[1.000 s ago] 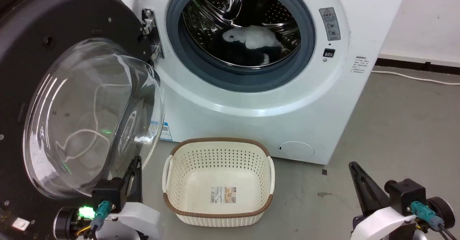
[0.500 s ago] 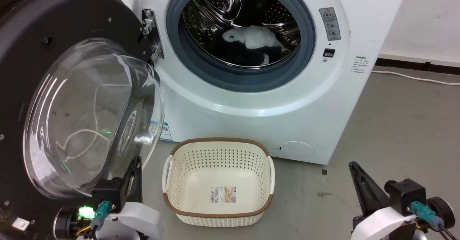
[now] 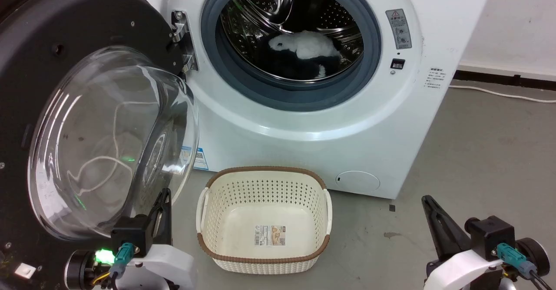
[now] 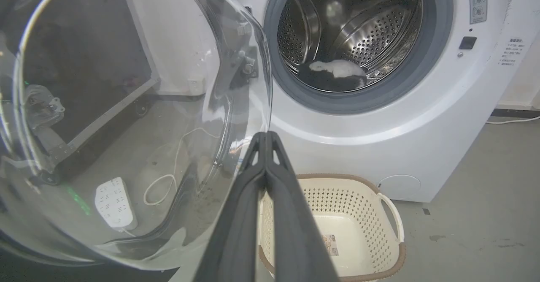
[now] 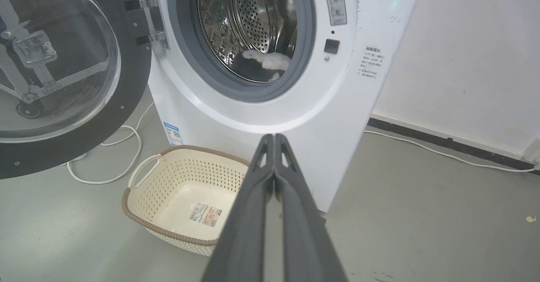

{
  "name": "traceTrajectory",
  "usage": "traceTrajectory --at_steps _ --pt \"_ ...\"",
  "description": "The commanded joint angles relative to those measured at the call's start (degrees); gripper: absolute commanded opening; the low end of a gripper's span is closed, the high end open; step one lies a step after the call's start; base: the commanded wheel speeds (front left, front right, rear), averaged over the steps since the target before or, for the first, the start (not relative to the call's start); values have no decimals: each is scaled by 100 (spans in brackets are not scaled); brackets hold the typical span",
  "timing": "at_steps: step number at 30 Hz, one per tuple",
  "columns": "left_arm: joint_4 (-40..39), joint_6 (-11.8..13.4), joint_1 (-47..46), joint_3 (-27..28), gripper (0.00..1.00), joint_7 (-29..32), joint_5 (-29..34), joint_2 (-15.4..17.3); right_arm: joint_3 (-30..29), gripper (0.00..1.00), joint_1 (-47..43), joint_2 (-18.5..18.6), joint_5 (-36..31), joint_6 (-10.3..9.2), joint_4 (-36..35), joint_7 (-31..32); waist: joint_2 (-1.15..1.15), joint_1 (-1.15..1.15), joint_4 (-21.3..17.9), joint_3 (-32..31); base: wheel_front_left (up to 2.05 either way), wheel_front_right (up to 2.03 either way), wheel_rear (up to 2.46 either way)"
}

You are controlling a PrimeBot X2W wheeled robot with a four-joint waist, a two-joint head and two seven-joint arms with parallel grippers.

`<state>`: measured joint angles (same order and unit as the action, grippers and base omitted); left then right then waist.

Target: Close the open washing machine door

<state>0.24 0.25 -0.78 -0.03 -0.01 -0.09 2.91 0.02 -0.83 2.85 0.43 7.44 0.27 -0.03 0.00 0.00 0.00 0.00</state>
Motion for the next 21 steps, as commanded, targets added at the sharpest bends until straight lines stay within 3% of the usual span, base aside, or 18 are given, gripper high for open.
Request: traceTrajectory --at_steps 1,12,13,14,15,21 --pt "-24 -25 78 3 0 1 9 -3 -2 0 83 3 -43 5 -27 3 0 0 0 0 0 0 0" --pt "-24 -25 78 3 0 1 9 -3 -2 0 83 3 -43 5 -27 3 0 0 0 0 0 0 0" --pt "0 0 0 1 100 -1 -1 0 2 100 0 0 1 0 0 0 0 0 0 0 0 0 0" --pt "4 1 -1 -3 0 -2 -3 0 2 0 -3 0 6 0 3 -1 0 0 0 0 0 0 0" --pt "5 0 -1 -4 100 -3 -3 0 4 100 -4 0 6 0 4 -2 0 0 0 0 0 0 0" --pt "39 -19 13 -18 100 -55 -63 4 35 100 -44 0 78 0 32 -64 0 0 2 0 0 0 0"
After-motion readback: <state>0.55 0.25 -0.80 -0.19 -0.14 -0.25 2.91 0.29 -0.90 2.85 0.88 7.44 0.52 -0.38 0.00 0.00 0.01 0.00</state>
